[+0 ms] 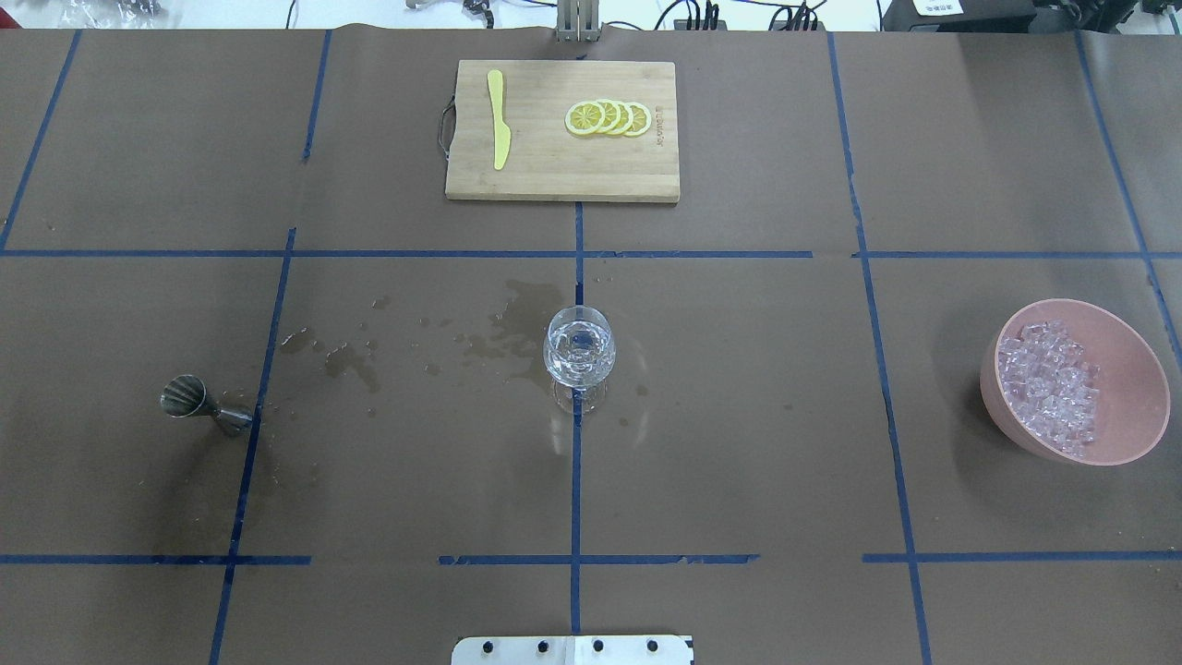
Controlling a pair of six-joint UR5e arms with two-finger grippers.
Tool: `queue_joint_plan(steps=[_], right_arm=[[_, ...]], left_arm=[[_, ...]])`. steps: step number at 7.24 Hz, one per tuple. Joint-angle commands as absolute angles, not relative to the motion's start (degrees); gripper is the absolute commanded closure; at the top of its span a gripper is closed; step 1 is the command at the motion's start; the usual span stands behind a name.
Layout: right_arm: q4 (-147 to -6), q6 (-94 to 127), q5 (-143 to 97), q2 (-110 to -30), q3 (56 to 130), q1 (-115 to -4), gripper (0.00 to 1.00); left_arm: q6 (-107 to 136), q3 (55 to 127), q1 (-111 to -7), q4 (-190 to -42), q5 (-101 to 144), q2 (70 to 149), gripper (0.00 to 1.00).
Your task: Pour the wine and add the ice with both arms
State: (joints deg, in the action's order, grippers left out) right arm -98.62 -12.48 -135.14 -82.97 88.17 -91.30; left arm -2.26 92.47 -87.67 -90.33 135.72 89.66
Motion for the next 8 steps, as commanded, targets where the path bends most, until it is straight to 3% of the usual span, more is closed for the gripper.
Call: queue_joint_plan(steps=[1,8], right_arm=[[-98.61,-12.48,-135.18,-83.67,88.15,-92.19,0.0],[-98.35,-12.48,-135.26,-85.43,86.22,-93.69,0.0]], left_arm=[[-1.93,92.37,-93.05,-90.35,135.18,88.59,0.0],[1.05,92.46,-93.52,-90.53,135.35,89.56,0.0]])
